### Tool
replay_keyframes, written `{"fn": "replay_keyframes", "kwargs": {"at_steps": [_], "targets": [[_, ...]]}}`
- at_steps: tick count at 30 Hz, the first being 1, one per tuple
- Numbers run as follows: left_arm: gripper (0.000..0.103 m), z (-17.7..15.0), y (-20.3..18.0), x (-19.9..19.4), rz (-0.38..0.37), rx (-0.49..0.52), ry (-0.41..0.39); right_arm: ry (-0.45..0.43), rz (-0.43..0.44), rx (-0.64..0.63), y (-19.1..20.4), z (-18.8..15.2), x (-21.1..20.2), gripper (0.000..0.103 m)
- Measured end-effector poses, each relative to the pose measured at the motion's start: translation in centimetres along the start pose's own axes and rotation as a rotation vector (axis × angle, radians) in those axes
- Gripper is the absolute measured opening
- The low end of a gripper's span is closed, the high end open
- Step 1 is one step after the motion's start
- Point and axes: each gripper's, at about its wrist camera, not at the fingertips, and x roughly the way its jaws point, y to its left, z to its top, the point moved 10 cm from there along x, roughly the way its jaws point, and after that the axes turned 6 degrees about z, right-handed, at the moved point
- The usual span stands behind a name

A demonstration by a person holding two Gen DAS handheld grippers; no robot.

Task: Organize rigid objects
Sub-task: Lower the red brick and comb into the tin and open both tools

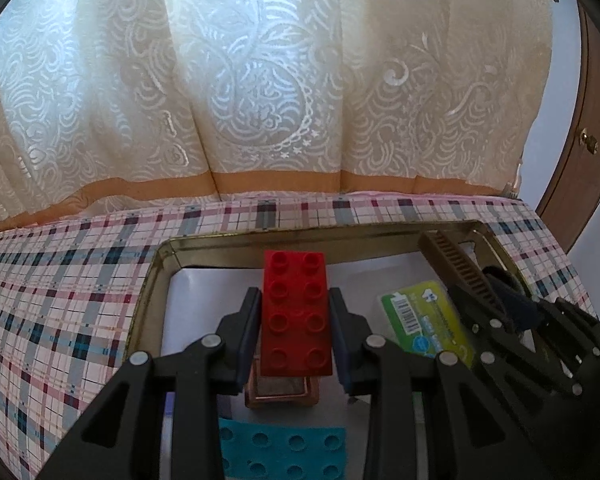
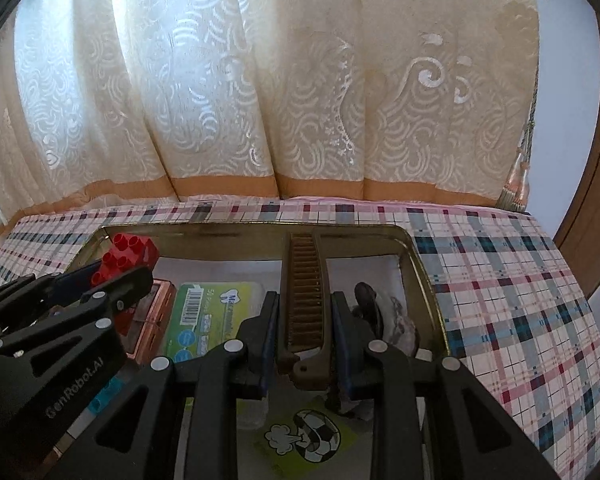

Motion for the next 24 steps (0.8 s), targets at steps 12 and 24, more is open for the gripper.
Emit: {"fn": "replay_keyframes", "kwargs": {"at_steps": [12,24], "targets": [[0.032,-0.8,-0.2,1.7,0.006,0.005,0.11,0.087,0.057,0.025,0.5,-0.3,1.5,0.028],[0.094,-2.2,2.5,3.4,0.073,-0.11,0.297,0.07,0.14,0.162,-0.4,-0.7,1.2,0.028]]}}
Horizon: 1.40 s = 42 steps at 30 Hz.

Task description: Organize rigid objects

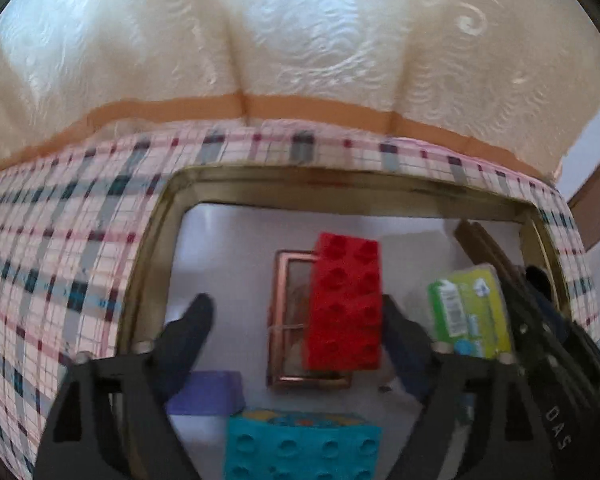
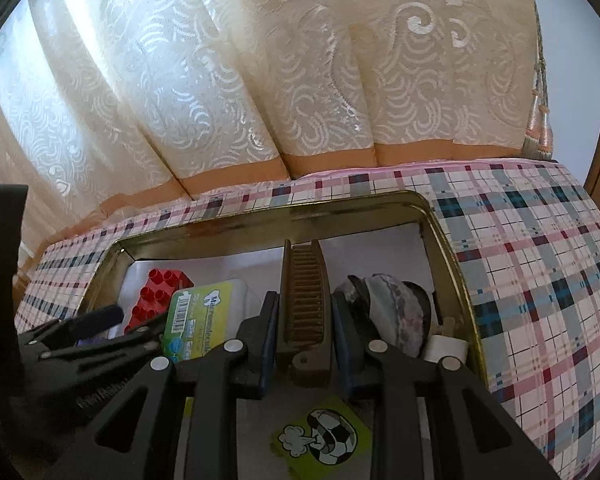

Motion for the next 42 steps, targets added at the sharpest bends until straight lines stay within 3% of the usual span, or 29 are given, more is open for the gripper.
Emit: {"fn": "replay_keyframes", "kwargs": {"at_steps": [3,5,6,9,14,23,31,42], "targets": [[0.101,-0.4,0.1,-0.2,-0.01,0.001,-0.002,-0.033,-0.021,-0.014,0.0,0.0,-0.7,0.032],[0.101,-0.7,-0.1,-0.6,-0.001,0.023,-0.036,-0.084,-0.046,-0.032,0.0,0.1,-1.7,0.048],[0.102,-0.7,-0.1,-1.1,0.004,0.023,-0.067,-0.119,-0.07,-0.04,-0.1,0.1,-2.4,0.062],[0.103,-0.3,0.5,-3.2,-0.005,-0.021,-0.199,-0.233,-0.058,-0.022,-0.4,0.3,-4.6,0.088],[0.103,-0.5,1.0,-5.0,-0.028,-0.03,-0.318,-0.324,-0.032,0.03,-0.6,0.6,-6.0,0.089],[0.103,-0.4,2.7,-9.0,0.015,-0.022,-0.59,-0.496,-0.089,-0.076,1.2,1.3,-8.3,0.089],[0.103,-1.4,3.1,-10.9,0.043,-0.004,-0.704,-0.618,-0.158,-0.061,0.5,1.3,-11.3,0.089],[0.103,-2.9,3.5,-11.9,0.007,-0.012,-0.717,-0.651,-0.195,-0.061,0.9,-0.1,-13.3,0.089]]}}
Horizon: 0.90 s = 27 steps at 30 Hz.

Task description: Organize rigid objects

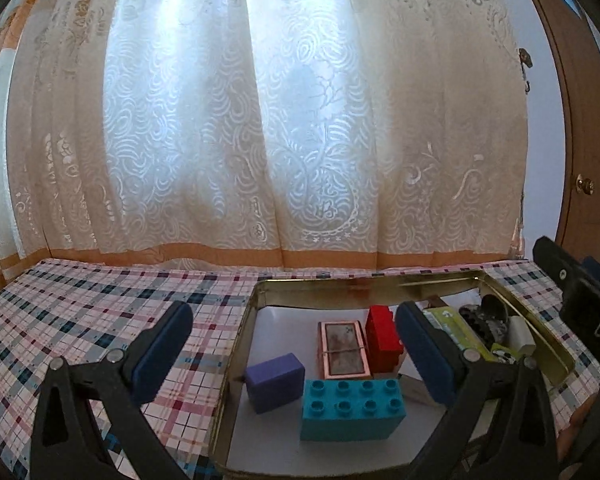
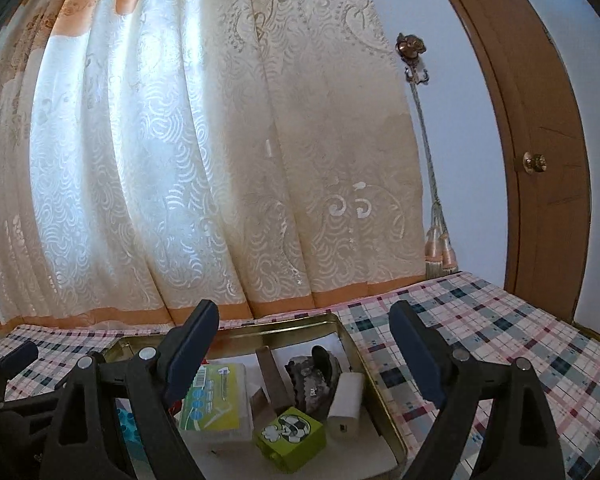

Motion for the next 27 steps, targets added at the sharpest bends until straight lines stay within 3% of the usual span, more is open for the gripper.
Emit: {"fn": "replay_keyframes", "kwargs": {"at_steps": [8,10,27], "targets": [[0.103,-0.5,0.2,-1.6,-0.017,0.004,-0.011,-0.048,-0.027,-0.029,0.8,0.3,-2.5,0.09],[0.103,-0.6,0.3,-1.9,-0.024,0.001,-0.012,-0.065,-0.029,-0.045,1.2,0.5,-3.1,0.096],[0.103,-1.0,2.2,-3.9,-0.013,-0.015,-0.027,-0.112,-0.027,-0.085,3.4,0.4,-6.4,0.097]]}}
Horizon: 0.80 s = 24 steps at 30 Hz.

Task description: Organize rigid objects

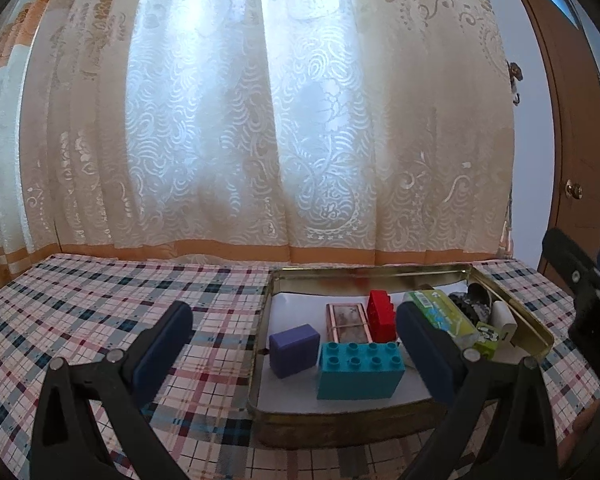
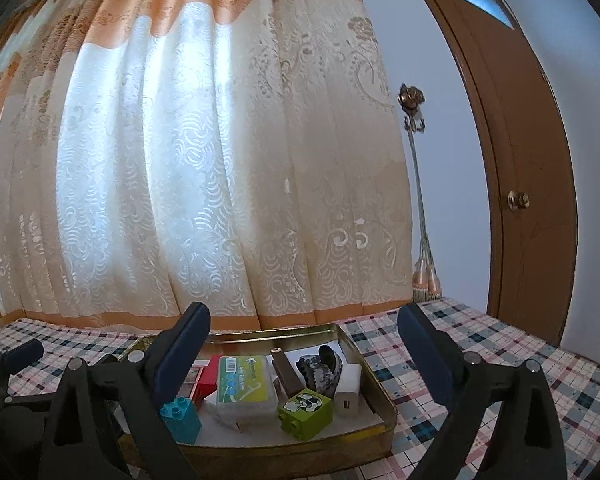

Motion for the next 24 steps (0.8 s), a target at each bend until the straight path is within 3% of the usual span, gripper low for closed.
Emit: {"fn": "replay_keyframes", "kwargs": {"at_steps": [8,24], "targets": [[0.103,-0.2,-0.3,-0.9,-0.008,0.026,-0.012,-0.08,-0.018,-0.054,1.0,1.0,-2.1,0.099],[0.103,-0.1,-0.6,-1.7,-0.02,0.036,-0.026,-0.071,-0.032,-0.04,0.6,1.0,-2.2,0.1]]}}
